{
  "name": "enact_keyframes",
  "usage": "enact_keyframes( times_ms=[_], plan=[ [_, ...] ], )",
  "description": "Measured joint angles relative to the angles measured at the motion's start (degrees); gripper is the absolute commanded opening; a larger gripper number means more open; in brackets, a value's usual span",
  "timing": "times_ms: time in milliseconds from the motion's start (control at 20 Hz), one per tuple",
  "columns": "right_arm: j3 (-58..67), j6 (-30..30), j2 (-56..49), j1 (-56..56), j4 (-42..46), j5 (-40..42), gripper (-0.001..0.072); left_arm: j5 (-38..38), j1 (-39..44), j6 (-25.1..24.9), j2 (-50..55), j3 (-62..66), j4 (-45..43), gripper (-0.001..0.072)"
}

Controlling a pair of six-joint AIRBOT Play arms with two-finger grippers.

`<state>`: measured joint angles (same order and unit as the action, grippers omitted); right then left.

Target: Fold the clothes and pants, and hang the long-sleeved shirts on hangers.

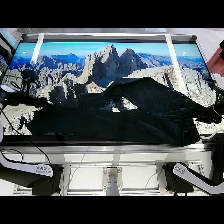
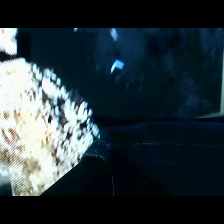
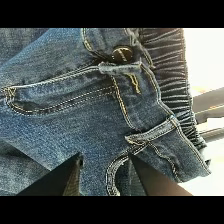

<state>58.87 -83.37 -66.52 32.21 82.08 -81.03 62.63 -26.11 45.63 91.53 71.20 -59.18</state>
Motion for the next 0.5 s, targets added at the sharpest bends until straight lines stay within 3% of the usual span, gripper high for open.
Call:
enact_keyframes(
  times_ms=[350,500],
  plan=[
    [0.11,0.0,0.04,0.0,1.57,0.76,0.0343,-6.47,-6.8,-2.6,-11.06,16.7,19.1,0.0026],
    [0.11,1.03,0.04,0.0,1.09,0.85,0.0344,-6.54,-11.56,-4.17,-15.19,19.8,21.57,0.0026]
  ],
)
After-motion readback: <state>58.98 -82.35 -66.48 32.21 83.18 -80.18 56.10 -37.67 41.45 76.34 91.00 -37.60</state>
